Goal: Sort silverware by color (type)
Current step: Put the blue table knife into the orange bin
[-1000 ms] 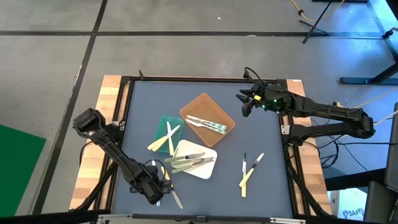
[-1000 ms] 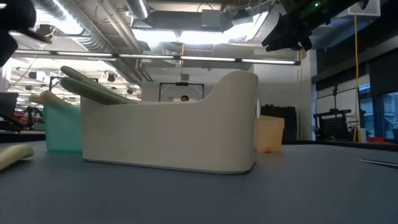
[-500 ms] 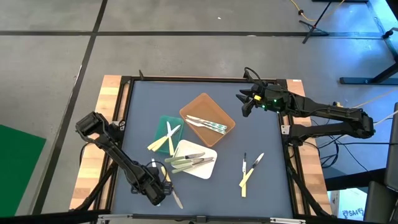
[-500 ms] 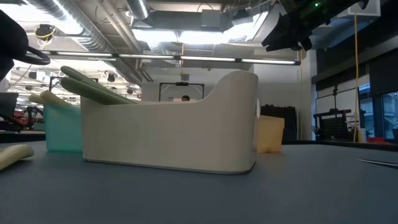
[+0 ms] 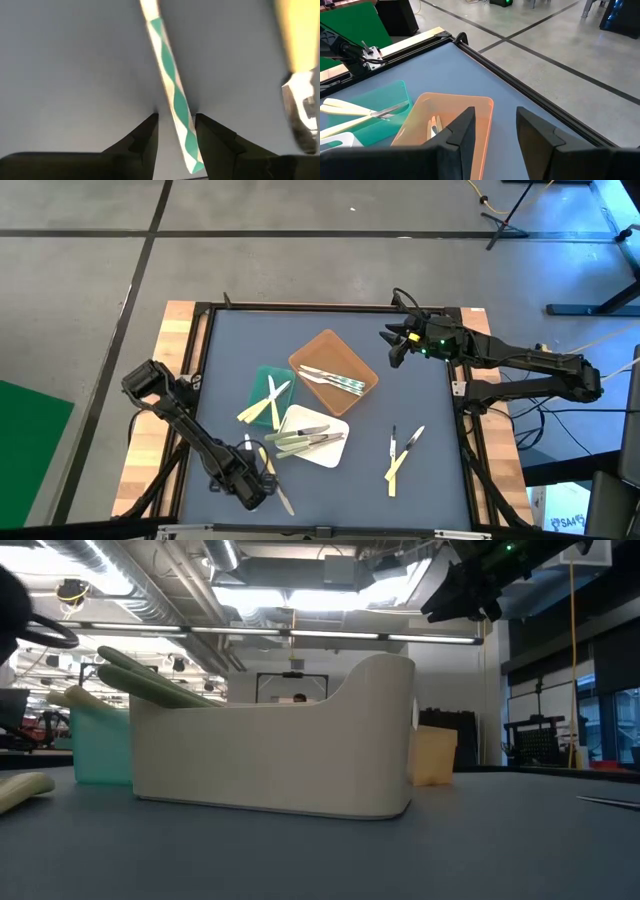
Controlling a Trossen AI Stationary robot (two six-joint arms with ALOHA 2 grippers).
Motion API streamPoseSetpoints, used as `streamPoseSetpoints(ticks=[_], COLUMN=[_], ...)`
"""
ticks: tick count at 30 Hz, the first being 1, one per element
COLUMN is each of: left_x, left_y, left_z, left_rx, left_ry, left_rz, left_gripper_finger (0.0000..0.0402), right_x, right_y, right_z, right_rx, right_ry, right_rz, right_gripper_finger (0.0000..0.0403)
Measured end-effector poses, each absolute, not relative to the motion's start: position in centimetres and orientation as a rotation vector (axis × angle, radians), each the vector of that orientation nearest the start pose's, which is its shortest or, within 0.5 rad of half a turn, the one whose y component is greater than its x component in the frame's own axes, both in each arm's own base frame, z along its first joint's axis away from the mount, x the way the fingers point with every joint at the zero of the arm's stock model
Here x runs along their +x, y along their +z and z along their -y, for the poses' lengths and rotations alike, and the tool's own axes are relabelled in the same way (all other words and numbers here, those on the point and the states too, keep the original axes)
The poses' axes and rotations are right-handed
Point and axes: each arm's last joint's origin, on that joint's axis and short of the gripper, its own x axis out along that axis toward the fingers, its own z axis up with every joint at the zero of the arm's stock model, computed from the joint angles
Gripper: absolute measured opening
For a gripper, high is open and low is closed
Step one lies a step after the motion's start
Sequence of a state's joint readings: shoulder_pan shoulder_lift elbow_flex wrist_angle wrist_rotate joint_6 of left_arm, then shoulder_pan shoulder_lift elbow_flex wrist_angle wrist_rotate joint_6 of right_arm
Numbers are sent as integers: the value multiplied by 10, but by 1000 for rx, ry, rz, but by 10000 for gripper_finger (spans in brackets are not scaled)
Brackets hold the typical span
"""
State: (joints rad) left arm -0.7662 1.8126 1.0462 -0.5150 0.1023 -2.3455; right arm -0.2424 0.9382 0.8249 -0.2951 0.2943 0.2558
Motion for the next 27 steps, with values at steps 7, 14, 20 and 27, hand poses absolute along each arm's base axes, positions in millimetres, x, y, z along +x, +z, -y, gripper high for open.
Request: streamPoseSetpoints(ticks=[7,14,20,27], left_x=[233,232,232,235], left_y=[140,140,140,141], left_z=[231,230,230,233], left_rx=[-1461,-1451,-1451,-1482], left_ry=[971,986,985,933], left_rz=[-1359,-1351,-1355,-1354], left_gripper_finger=[92,48,31,31], right_x=[194,194,194,194], right_y=[310,310,310,310], right_z=[57,57,57,57], right_rx=[235,235,235,235], right_ry=[-581,-580,-580,-579], right_rz=[-343,-343,-343,-343], right_gripper_finger=[129,129,129,129])
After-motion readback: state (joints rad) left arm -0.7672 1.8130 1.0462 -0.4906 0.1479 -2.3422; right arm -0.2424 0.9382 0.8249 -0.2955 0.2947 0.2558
